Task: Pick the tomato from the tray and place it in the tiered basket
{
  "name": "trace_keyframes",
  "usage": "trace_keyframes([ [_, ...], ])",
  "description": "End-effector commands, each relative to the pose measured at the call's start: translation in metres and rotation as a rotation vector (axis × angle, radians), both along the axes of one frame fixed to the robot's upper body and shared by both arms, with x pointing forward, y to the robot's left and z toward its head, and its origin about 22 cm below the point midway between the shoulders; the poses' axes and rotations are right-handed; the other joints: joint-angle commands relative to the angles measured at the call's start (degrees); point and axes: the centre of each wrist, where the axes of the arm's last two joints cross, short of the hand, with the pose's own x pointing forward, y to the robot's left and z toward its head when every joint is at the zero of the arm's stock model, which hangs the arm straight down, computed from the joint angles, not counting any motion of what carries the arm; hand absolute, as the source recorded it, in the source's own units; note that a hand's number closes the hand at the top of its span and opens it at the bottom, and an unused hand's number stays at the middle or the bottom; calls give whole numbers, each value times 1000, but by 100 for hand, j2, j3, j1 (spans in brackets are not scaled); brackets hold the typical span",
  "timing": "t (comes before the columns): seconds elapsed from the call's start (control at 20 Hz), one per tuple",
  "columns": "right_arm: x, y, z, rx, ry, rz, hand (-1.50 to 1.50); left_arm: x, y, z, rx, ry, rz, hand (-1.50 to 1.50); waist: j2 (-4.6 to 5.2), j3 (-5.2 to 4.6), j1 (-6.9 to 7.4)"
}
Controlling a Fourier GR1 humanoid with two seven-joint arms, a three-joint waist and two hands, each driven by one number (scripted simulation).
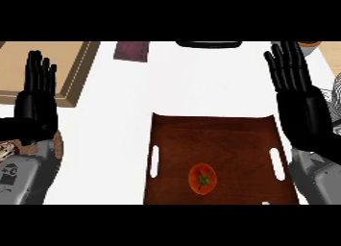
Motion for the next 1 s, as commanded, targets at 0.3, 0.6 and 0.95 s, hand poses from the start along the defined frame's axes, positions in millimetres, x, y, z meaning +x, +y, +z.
trace_keyframes([
  [0.3, -39, 0, -11, 478, -151, -490, 150, -23, 43, -42, 210, 289, 54, 0, -339, 376, -959],
  [0.6, -151, 4, -154, 157, 473, -972, -150, -37, 63, -53, 339, 400, 22, 0, -37, 71, -518],
  [0.95, -245, 18, -129, -135, 580, -835, -150, -33, 49, -48, 340, 383, -43, 0, 38, 35, -197],
])
